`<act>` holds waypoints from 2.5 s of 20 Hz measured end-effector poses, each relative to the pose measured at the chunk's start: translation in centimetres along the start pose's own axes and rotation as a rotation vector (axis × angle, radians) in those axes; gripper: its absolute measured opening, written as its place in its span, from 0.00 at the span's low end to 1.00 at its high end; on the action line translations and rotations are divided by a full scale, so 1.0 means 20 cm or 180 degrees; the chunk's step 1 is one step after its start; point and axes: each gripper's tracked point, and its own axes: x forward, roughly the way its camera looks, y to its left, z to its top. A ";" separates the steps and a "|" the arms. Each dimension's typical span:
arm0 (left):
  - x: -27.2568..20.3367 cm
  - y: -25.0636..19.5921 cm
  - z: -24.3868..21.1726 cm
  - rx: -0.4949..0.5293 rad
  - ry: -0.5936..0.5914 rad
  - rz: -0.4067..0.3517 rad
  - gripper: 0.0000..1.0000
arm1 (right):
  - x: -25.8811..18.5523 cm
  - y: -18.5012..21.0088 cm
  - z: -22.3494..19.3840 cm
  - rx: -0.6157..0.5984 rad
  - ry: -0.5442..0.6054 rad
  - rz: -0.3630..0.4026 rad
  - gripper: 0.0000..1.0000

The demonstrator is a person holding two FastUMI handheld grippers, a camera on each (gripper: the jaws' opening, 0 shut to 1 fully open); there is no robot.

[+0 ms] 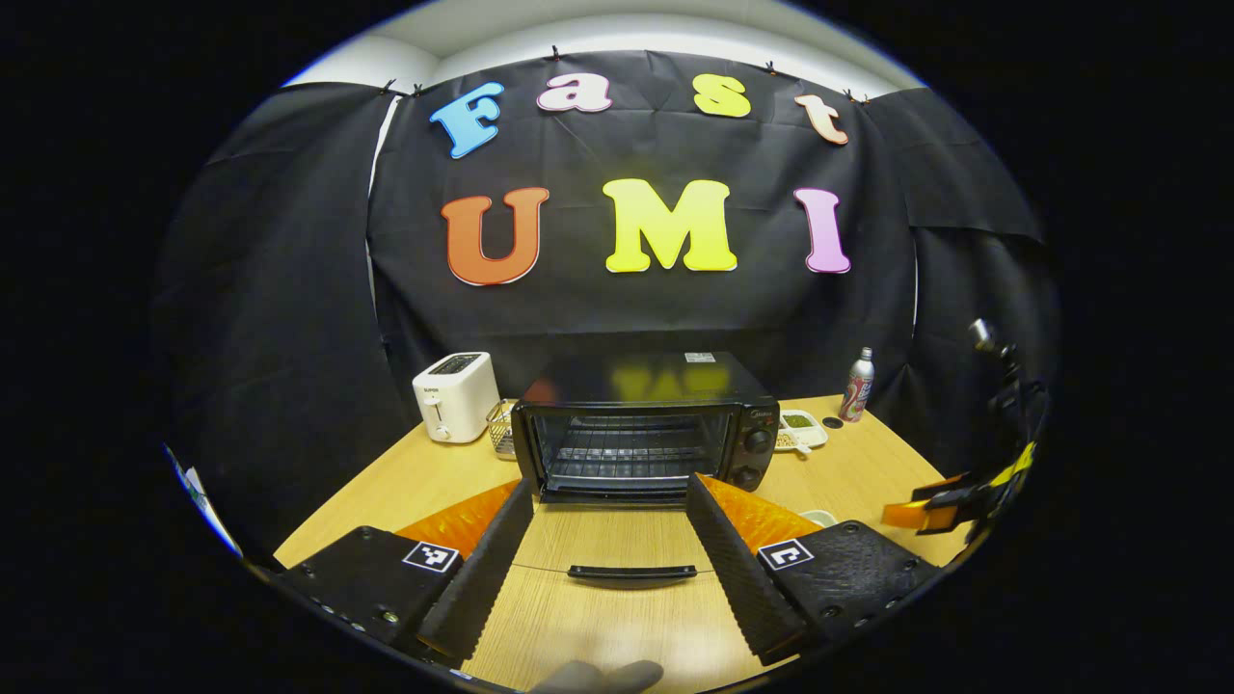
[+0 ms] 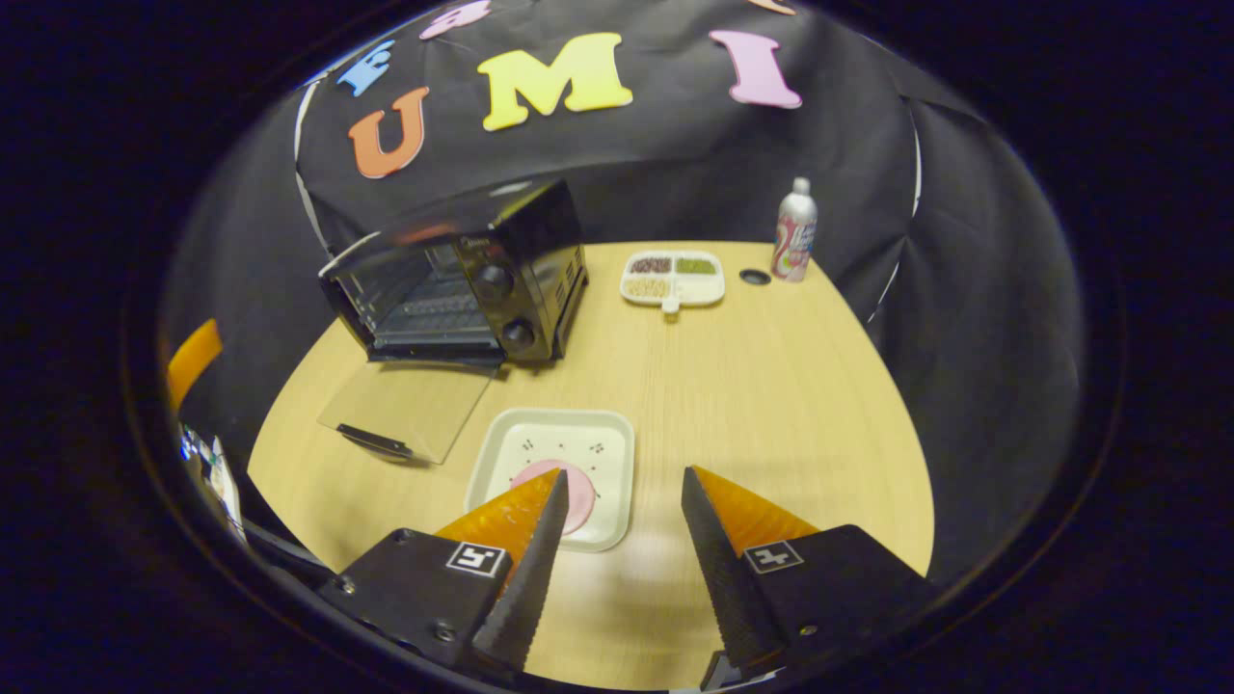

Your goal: Open the electric oven with the left hand, put the food in, and close the electric oven.

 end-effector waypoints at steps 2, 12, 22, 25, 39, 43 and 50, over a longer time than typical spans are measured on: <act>-0.04 -0.02 0.05 0.0009 -0.0010 0.0115 0.97 | 0.14 -0.02 -0.05 0.0082 0.0250 0.0108 0.63; -0.18 -0.10 0.13 -0.0069 0.0041 0.0668 0.97 | 0.41 -0.03 -0.13 0.0140 0.1060 0.0364 0.29; -0.28 -0.13 0.16 -0.0162 0.0025 0.0928 0.97 | 0.45 -0.07 -0.12 0.0313 0.1874 0.0249 0.07; -0.30 -0.13 0.17 -0.0214 -0.0023 0.0917 0.97 | 0.45 -0.07 -0.12 0.0434 0.2048 0.0281 0.05; -0.30 0.06 0.19 -0.0246 -0.0092 0.0469 0.97 | 0.34 -0.04 -0.14 0.1598 0.1621 0.1197 0.04; -0.29 0.11 0.22 -0.0240 -0.0100 0.0312 0.96 | 0.23 -0.06 -0.12 0.1779 0.1325 0.1173 0.04; -0.25 0.19 0.23 -0.0217 -0.0113 0.0048 0.97 | -0.01 0.17 -0.07 0.2354 0.0780 0.1226 0.00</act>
